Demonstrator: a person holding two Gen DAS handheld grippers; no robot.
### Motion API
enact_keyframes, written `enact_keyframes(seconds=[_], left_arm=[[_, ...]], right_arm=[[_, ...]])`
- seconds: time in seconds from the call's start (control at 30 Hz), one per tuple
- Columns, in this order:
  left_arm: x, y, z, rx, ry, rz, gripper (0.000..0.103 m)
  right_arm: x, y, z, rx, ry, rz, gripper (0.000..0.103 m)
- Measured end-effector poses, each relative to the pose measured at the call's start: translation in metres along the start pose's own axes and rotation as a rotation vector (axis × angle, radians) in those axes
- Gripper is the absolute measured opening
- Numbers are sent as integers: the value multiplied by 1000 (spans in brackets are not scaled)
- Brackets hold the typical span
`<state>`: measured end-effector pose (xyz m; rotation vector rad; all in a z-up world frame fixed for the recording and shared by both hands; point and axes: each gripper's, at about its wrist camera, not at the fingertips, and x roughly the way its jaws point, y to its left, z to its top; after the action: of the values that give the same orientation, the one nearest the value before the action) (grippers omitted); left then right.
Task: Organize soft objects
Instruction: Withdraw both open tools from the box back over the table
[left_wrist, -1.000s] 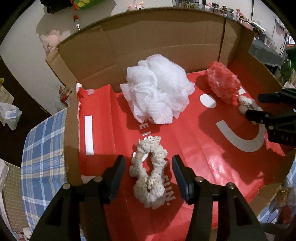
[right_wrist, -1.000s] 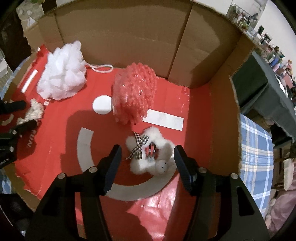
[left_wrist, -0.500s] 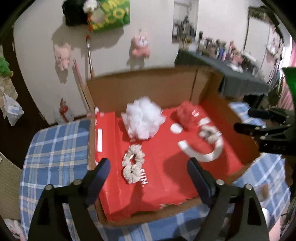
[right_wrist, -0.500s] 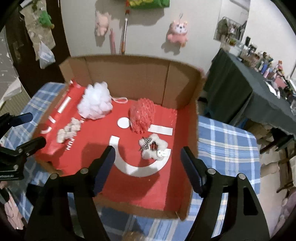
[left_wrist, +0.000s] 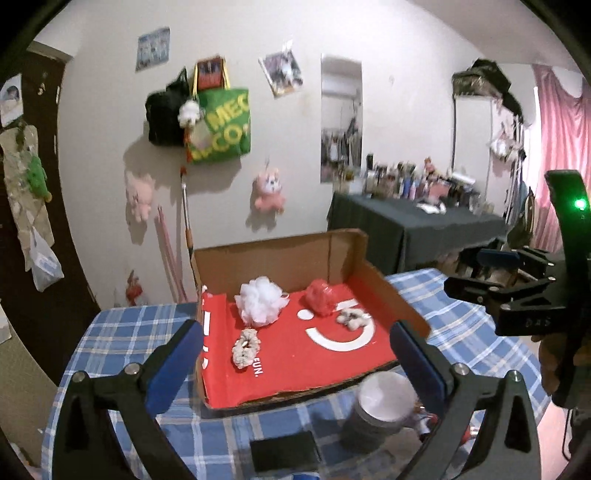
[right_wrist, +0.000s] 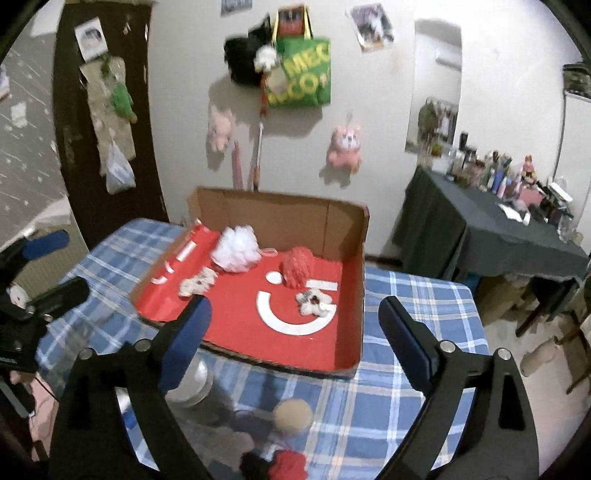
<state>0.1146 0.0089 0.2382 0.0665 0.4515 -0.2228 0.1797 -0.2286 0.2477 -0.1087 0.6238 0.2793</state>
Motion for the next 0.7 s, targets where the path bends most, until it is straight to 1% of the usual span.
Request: enact_keyframes(seconds=[0.17,0.27,0.3,0.37,0.53,0.7], left_arm=[[-38,-12,-19,-36,-77,-6,103],[-56,-17,-32,-52,-118,32,103],[-62,-20,-38,-51,-137,35,103],[-71,-23,-50,-65,-152,45,103],[-80,-29,-79,-95,-160,62,103],[-78,-34,-104,-103,-131,70,103]], right_arm=[[-56,14,-26,9,-133,-4,94],[-79,22,-42,12,-184,2,98],[-86,25,-47,13,-201,1,98],[-98,29,-60,21,-237,-5,98],[-113,37,-93,50,-283,-27,99],[-111,38,-126,102,-278,-48,99]])
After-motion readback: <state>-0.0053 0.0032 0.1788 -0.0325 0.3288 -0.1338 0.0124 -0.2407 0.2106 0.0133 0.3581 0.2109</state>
